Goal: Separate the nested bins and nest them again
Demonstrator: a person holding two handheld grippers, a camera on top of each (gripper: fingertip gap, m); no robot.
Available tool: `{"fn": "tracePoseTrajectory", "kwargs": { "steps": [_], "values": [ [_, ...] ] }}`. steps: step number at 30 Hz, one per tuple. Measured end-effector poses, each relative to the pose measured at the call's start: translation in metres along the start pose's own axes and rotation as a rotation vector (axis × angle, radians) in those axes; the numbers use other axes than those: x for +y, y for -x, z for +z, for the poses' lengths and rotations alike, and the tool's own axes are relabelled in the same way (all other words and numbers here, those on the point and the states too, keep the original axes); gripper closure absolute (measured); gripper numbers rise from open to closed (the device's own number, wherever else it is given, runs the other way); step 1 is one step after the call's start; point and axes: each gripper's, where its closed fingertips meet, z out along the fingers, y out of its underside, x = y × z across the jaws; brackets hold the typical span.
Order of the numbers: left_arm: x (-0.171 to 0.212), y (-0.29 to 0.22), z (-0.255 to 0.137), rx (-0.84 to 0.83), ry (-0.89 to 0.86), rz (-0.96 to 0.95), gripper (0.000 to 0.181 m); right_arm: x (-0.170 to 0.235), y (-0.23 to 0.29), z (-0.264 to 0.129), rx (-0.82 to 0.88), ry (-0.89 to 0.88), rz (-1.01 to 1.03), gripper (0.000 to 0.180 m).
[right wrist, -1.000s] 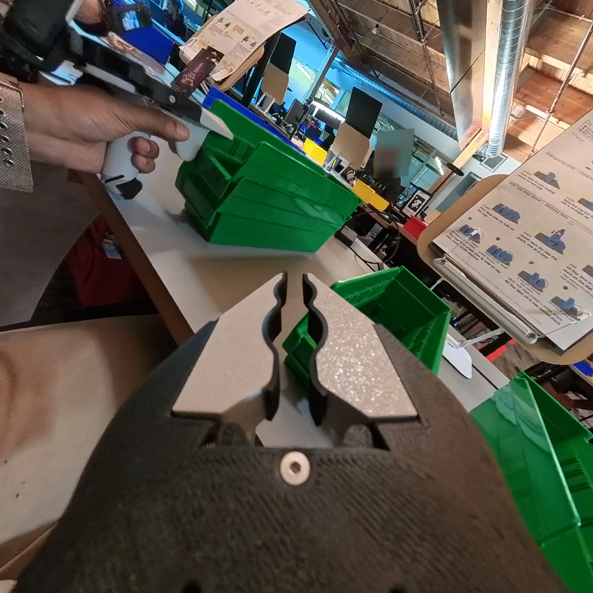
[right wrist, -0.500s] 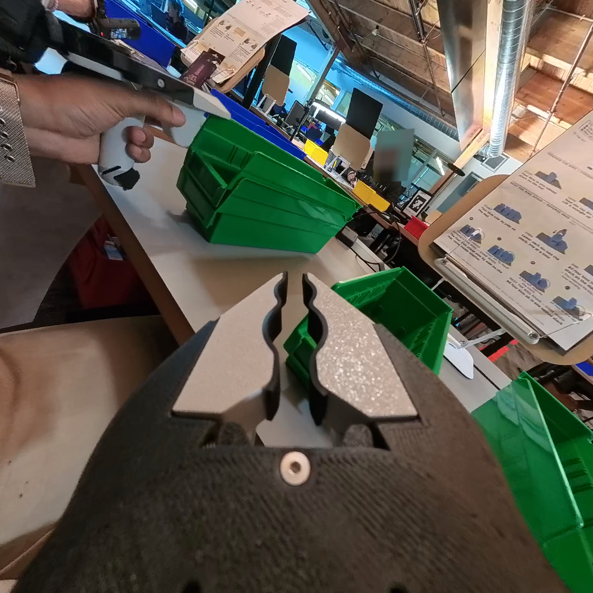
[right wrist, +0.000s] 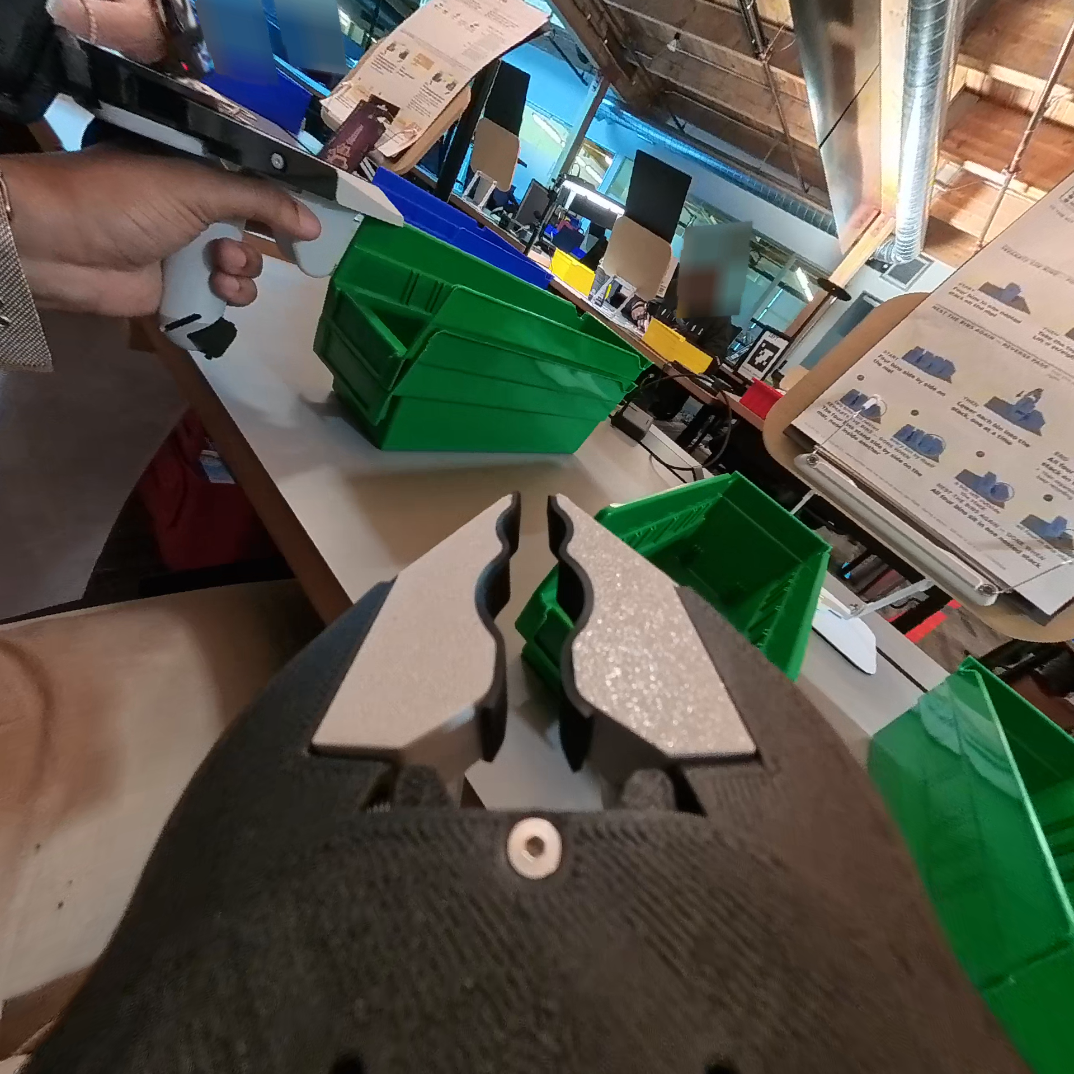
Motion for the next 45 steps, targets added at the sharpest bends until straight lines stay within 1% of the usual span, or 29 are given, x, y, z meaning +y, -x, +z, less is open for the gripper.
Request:
{"fn": "tracePoseTrajectory", "kwargs": {
  "steps": [7, 14, 18, 20, 21, 24, 26, 27, 28, 29, 30, 32, 33, 35, 37, 39, 41, 42, 43, 44, 45],
  "values": [
    [0.000, -0.002, -0.002, 0.018, -0.004, -0.015, 0.180, 0.000, -0.005, 0.000, -0.012, -0.006, 0.121, 0.170],
    [-0.001, -0.005, -0.003, 0.037, -0.008, -0.046, 0.180, 0.000, -0.014, -0.001, -0.003, -0.014, 0.191, 0.169],
    [-0.001, -0.004, -0.004, 0.034, -0.012, -0.048, 0.180, -0.008, -0.025, -0.006, -0.008, -0.063, 0.285, 0.165],
    [-0.006, -0.004, -0.005, 0.030, -0.042, -0.044, 0.181, -0.015, -0.044, -0.012, 0.025, -0.113, 0.316, 0.164],
    [-0.014, -0.006, -0.008, 0.043, -0.083, -0.043, 0.181, -0.017, -0.059, -0.018, 0.068, -0.140, 0.323, 0.163],
    [-0.027, -0.010, -0.014, 0.056, -0.148, -0.020, 0.181, -0.016, -0.127, -0.045, 0.264, -0.215, 0.385, 0.163],
    [-0.032, -0.013, -0.016, 0.054, -0.169, 0.004, 0.181, -0.001, -0.181, -0.074, 0.441, -0.249, 0.480, 0.160],
    [-0.037, -0.016, -0.018, 0.057, -0.188, 0.006, 0.181, 0.015, -0.210, -0.093, 0.559, -0.233, 0.515, 0.156],
    [-0.042, -0.020, -0.021, 0.064, -0.207, -0.002, 0.181, 0.038, -0.236, -0.114, 0.696, -0.180, 0.544, 0.157],
    [-0.049, -0.026, -0.025, 0.077, -0.225, -0.020, 0.181, 0.062, -0.255, -0.132, 0.790, -0.109, 0.565, 0.155],
    [-0.058, -0.038, -0.031, 0.112, -0.251, -0.039, 0.181, 0.084, -0.266, -0.142, 0.817, -0.033, 0.585, 0.146],
    [-0.073, -0.075, -0.043, 0.206, -0.288, -0.066, 0.181, 0.124, -0.274, -0.148, 0.792, 0.122, 0.671, 0.125],
    [-0.073, -0.096, -0.047, 0.250, -0.268, -0.086, 0.180, 0.138, -0.272, -0.146, 0.753, 0.166, 0.728, 0.119],
    [-0.058, -0.144, -0.050, 0.365, -0.155, -0.124, 0.172, 0.161, -0.262, -0.138, 0.678, 0.241, 0.841, 0.115],
    [-0.027, -0.193, -0.054, 0.503, 0.015, -0.165, 0.155, 0.185, -0.247, -0.128, 0.613, 0.343, 0.927, 0.115],
    [0.011, -0.231, -0.062, 0.605, 0.191, -0.183, 0.140, 0.201, -0.235, -0.120, 0.558, 0.409, 0.974, 0.118],
    [0.040, -0.254, -0.071, 0.663, 0.289, -0.166, 0.133, 0.207, -0.228, -0.116, 0.520, 0.442, 0.999, 0.130],
    [0.049, -0.262, -0.075, 0.676, 0.309, -0.148, 0.133, 0.209, -0.227, -0.115, 0.511, 0.450, 0.999, 0.142],
    [0.056, -0.267, -0.078, 0.691, 0.321, -0.129, 0.132, 0.210, -0.227, -0.116, 0.517, 0.458, 0.995, 0.166],
    [0.060, -0.272, -0.080, 0.705, 0.332, -0.110, 0.131, 0.212, -0.229, -0.118, 0.529, 0.463, 0.989, 0.172],
    [0.062, -0.275, -0.082, 0.716, 0.339, -0.096, 0.130, 0.213, -0.230, -0.119, 0.533, 0.470, 0.989, 0.172]
  ]
}}
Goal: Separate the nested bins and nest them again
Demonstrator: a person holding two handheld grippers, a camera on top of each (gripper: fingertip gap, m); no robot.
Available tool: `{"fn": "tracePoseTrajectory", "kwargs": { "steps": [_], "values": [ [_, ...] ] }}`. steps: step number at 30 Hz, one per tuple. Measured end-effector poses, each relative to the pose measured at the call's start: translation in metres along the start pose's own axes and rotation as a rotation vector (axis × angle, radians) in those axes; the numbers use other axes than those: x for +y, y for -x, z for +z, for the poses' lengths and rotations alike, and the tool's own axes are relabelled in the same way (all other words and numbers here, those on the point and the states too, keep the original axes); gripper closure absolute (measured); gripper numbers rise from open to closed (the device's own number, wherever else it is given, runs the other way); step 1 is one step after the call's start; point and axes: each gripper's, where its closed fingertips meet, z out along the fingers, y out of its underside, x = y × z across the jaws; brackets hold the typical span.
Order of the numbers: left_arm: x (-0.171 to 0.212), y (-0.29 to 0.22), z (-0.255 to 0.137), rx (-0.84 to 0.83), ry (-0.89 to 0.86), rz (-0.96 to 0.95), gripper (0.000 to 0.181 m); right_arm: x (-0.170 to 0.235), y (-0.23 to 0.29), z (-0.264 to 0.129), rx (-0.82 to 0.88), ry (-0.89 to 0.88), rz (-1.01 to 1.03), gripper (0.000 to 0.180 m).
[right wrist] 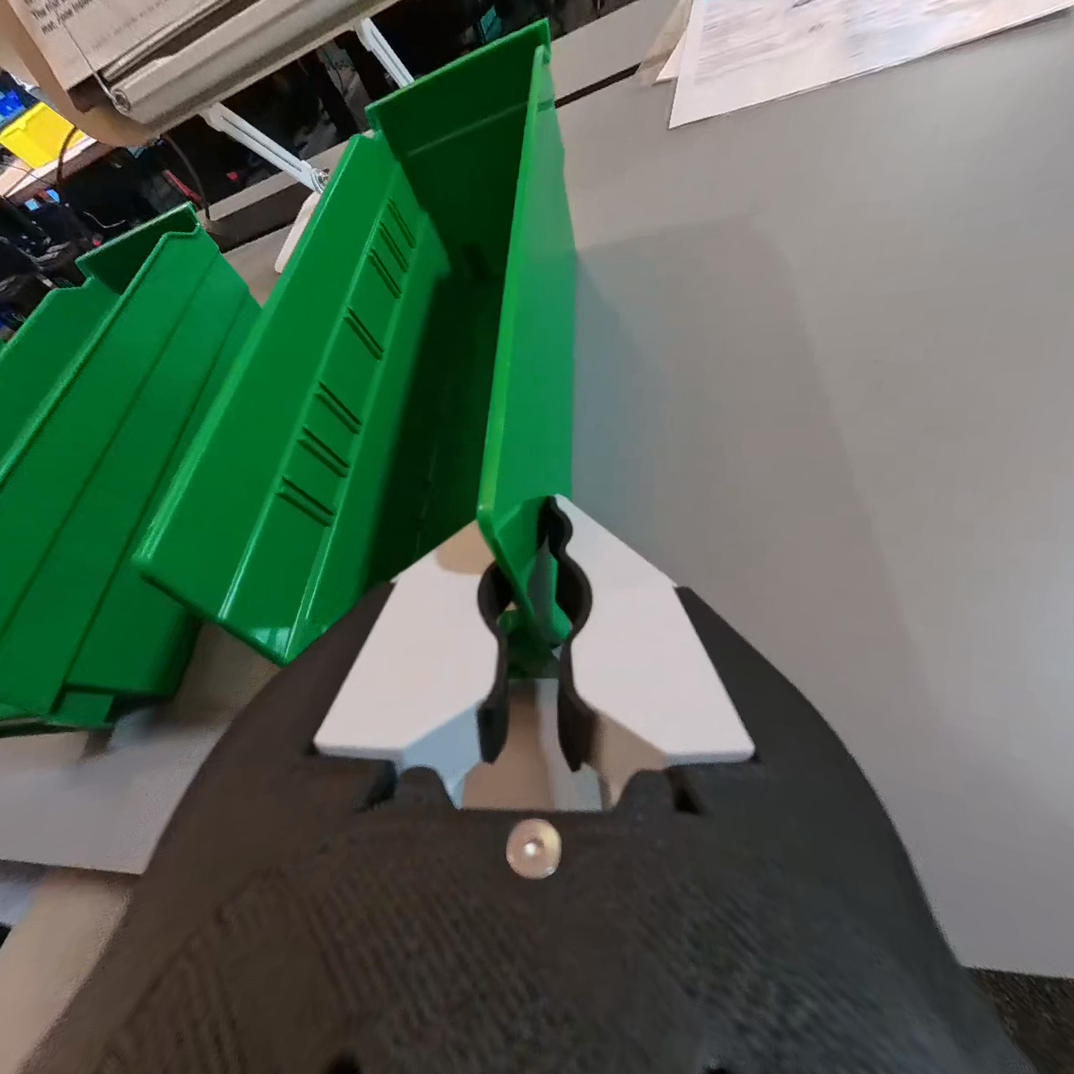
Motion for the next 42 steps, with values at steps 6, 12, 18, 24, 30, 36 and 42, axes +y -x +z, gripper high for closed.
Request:
{"fn": "tracePoseTrajectory", "kwargs": {
  "steps": [6, 12, 18, 24, 30, 36, 42],
  "values": [
    [0.001, -0.006, -0.001, 0.019, -0.009, 0.000, 0.129, -0.034, 0.015, -0.022, -0.033, -0.159, 0.009, 0.172],
    [-0.002, -0.010, 0.000, -0.030, -0.039, 0.084, 0.112, -0.070, 0.107, -0.070, -0.206, -0.450, -0.166, 0.176],
    [-0.022, -0.031, -0.007, -0.015, -0.155, 0.114, 0.099, -0.034, 0.202, -0.085, -0.300, -0.479, -0.314, 0.177],
    [-0.035, -0.016, -0.023, -0.081, -0.257, 0.007, 0.110, 0.005, 0.267, -0.095, -0.306, -0.499, -0.513, 0.176],
    [-0.038, 0.027, -0.042, -0.196, -0.236, -0.092, 0.151, 0.021, 0.300, -0.102, -0.389, -0.555, -0.589, 0.163],
    [-0.051, 0.071, -0.069, -0.283, -0.294, -0.188, 0.179, 0.053, 0.345, -0.117, -0.485, -0.598, -0.790, 0.143],
    [-0.083, 0.101, -0.105, -0.439, -0.325, -0.063, 0.179, 0.086, 0.369, -0.126, -0.559, -0.581, -0.882, 0.137]
  ]
}}
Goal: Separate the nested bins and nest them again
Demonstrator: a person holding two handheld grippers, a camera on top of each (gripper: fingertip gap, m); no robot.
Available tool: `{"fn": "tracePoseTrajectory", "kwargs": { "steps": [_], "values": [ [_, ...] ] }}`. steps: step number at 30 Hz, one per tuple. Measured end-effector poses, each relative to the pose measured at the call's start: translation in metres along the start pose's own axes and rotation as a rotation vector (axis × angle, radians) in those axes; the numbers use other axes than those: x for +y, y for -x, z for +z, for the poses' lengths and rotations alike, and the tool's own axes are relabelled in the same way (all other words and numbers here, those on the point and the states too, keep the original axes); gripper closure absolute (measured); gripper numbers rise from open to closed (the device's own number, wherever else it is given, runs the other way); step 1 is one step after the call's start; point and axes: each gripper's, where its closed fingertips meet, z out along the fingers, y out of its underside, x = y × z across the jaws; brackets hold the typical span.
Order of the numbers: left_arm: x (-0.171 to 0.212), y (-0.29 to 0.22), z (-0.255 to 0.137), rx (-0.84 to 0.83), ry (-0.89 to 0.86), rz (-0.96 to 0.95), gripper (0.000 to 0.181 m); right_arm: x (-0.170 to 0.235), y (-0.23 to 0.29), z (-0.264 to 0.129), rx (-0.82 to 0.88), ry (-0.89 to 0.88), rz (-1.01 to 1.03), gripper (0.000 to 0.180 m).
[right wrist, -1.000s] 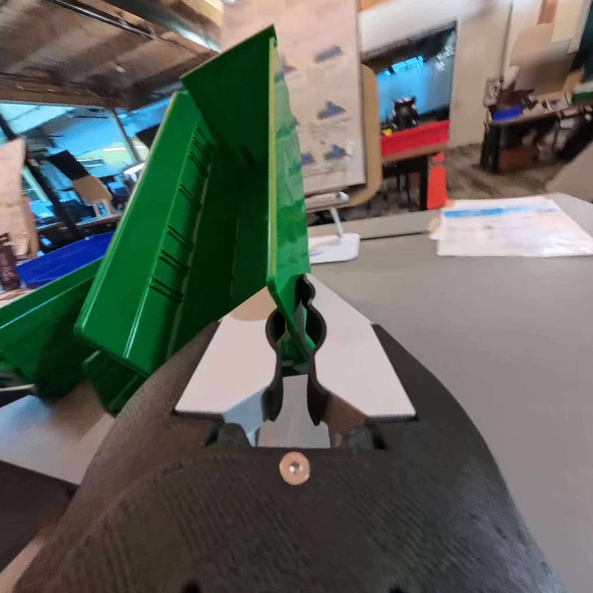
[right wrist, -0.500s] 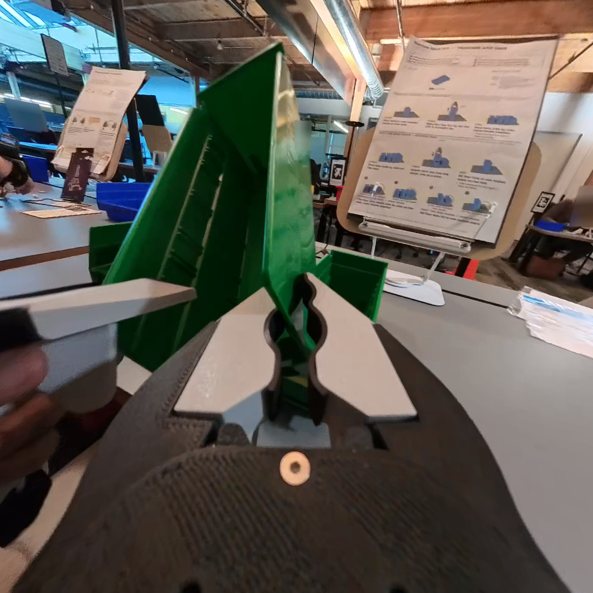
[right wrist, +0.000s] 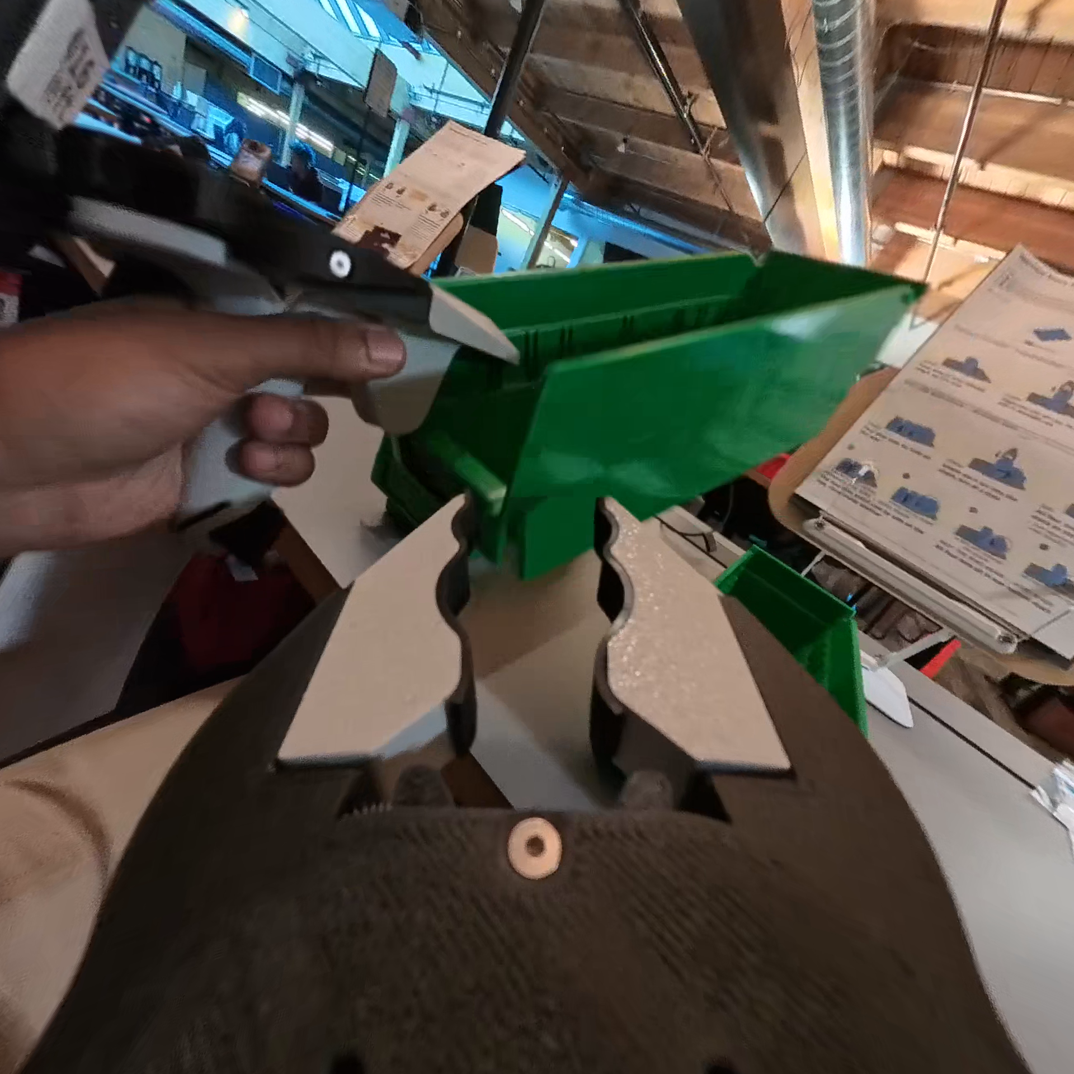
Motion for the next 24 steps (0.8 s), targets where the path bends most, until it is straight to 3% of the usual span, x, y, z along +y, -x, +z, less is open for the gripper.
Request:
{"fn": "tracePoseTrajectory", "kwargs": {
  "steps": [6, 10, 24],
  "values": [
    [-0.068, 0.050, -0.011, -0.087, -0.128, -0.005, 0.179, 0.010, -0.007, 0.000, -0.012, 0.012, 0.046, 0.141],
    [-0.098, 0.081, -0.013, -0.145, -0.124, 0.007, 0.179, 0.030, -0.014, -0.001, -0.012, 0.062, 0.058, 0.142],
    [-0.065, 0.123, 0.062, -0.178, 0.140, 0.079, 0.178, 0.054, -0.047, -0.032, 0.147, 0.164, 0.006, 0.147]
  ]
}}
